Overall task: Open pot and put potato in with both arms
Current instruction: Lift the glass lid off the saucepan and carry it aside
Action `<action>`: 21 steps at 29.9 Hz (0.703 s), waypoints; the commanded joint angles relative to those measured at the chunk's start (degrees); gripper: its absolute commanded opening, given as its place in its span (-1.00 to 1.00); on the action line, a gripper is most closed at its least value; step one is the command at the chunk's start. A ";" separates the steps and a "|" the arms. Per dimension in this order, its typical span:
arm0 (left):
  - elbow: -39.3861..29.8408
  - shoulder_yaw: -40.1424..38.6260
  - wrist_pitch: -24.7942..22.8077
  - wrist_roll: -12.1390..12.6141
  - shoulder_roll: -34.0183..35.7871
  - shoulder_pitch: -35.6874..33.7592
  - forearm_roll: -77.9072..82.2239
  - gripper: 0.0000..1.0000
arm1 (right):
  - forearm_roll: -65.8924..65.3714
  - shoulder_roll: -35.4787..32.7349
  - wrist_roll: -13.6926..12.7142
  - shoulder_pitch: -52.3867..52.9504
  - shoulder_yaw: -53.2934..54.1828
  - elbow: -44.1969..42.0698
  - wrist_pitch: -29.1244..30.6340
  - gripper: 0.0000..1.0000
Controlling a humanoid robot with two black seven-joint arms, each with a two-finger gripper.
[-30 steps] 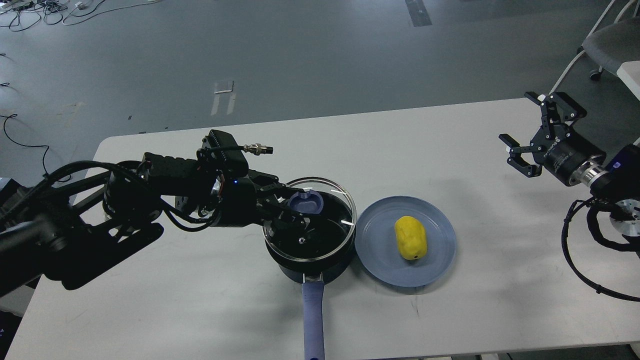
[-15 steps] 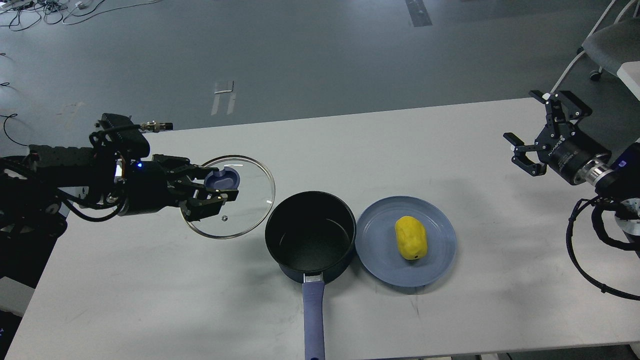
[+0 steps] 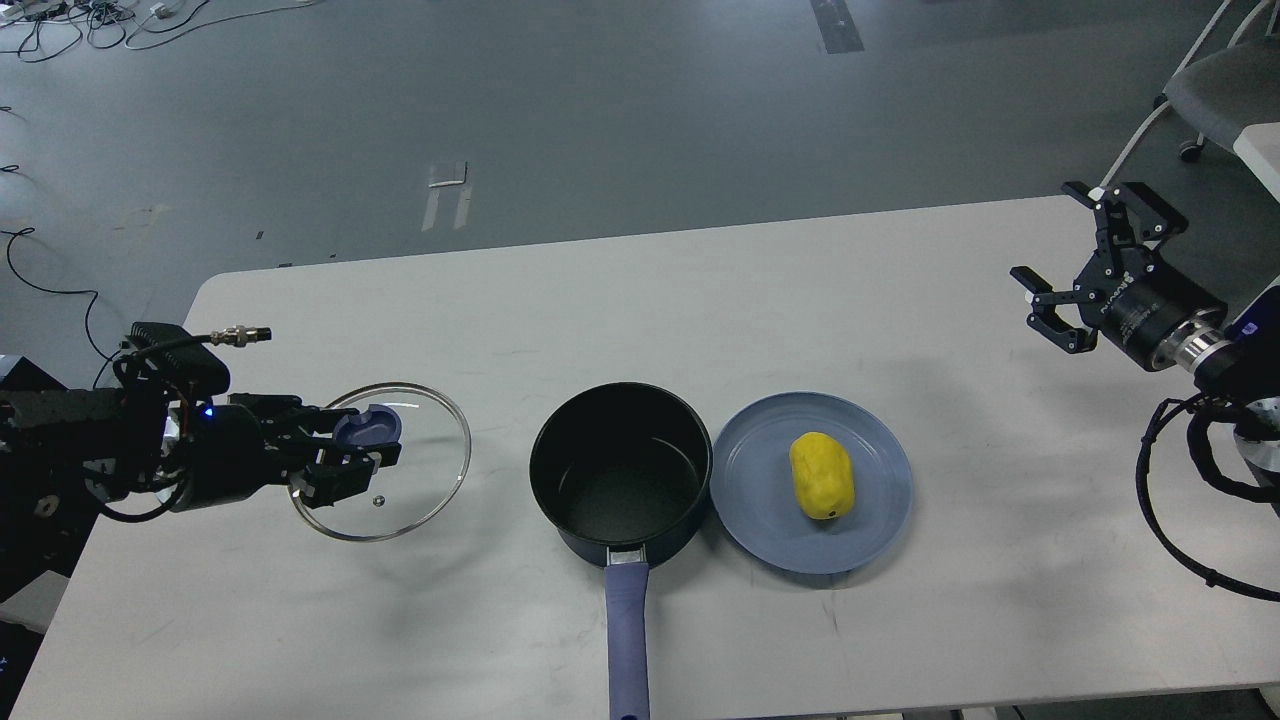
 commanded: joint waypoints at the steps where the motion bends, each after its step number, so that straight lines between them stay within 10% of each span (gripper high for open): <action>1: 2.77 -0.08 0.49 0.00 -0.37 2.19 -0.19 -0.21 | 0.00 -0.02 0.00 -0.09 0.00 0.00 0.00 1.00; 21: 7.27 -0.61 5.06 0.00 -3.97 8.00 -2.13 -0.18 | -0.09 0.07 0.00 -0.09 0.00 -0.18 0.00 1.00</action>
